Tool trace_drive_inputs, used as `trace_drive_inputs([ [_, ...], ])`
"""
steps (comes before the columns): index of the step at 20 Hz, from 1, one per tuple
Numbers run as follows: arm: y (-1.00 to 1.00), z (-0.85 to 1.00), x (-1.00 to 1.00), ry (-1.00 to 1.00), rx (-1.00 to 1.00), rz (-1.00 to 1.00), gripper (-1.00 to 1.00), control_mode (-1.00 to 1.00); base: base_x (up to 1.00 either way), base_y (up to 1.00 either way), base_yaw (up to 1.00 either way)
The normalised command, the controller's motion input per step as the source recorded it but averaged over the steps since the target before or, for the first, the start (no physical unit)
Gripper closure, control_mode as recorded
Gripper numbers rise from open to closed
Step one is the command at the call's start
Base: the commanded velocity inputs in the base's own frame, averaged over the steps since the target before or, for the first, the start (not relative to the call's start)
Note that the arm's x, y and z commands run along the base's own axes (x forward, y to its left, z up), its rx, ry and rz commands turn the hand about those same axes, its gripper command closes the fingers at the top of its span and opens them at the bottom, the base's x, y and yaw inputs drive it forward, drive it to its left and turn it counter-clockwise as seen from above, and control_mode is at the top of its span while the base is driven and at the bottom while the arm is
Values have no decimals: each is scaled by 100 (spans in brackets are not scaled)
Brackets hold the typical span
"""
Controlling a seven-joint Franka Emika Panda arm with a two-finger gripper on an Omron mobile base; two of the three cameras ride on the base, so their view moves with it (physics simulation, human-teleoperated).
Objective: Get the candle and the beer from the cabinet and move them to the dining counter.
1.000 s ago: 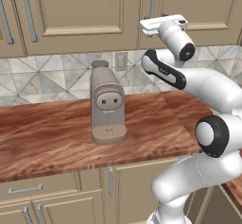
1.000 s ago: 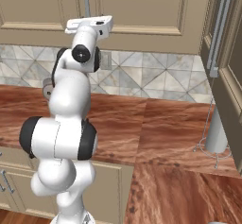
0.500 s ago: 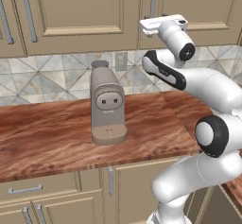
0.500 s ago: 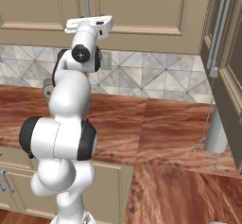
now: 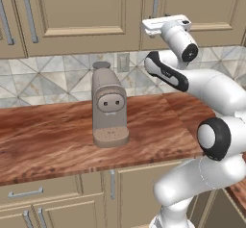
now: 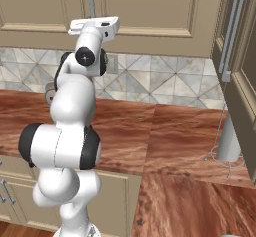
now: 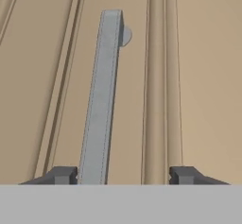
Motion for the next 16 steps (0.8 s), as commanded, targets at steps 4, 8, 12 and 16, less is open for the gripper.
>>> trace_drive_inputs([
  [4, 0, 0, 0, 0, 0, 0, 100, -100, 0, 0, 0],
  [8, 0, 0, 1, 0, 0, 0, 100, -100, 0, 0, 0],
  [12, 0, 0, 0, 0, 0, 0, 100, -100, 0, 0, 0],
  [16, 0, 10, 9, 0, 0, -1, 100, -100, 0, 0, 0],
])
